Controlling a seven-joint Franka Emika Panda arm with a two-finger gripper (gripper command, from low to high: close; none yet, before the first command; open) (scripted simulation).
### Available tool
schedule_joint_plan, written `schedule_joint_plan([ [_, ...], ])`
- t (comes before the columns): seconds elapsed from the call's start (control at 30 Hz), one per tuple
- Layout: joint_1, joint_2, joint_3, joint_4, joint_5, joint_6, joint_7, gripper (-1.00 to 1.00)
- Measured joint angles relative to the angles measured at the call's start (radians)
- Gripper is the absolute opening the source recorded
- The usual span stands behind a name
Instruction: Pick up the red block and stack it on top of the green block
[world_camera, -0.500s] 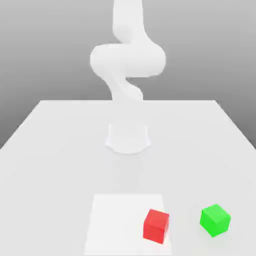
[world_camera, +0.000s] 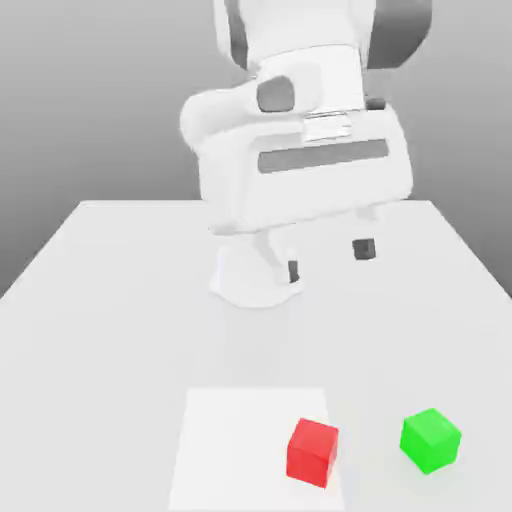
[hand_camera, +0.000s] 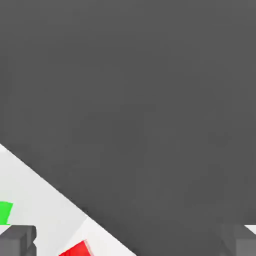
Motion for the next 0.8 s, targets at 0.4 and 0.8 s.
schedule_joint_plan([
  [0.4,0.012,0.418,0.041,-0.074,-0.021,0.244,-0.327,0.0],
  [0.8,0.008,0.399,0.043,-0.078,-0.036,0.226,-0.318,-1.0],
])
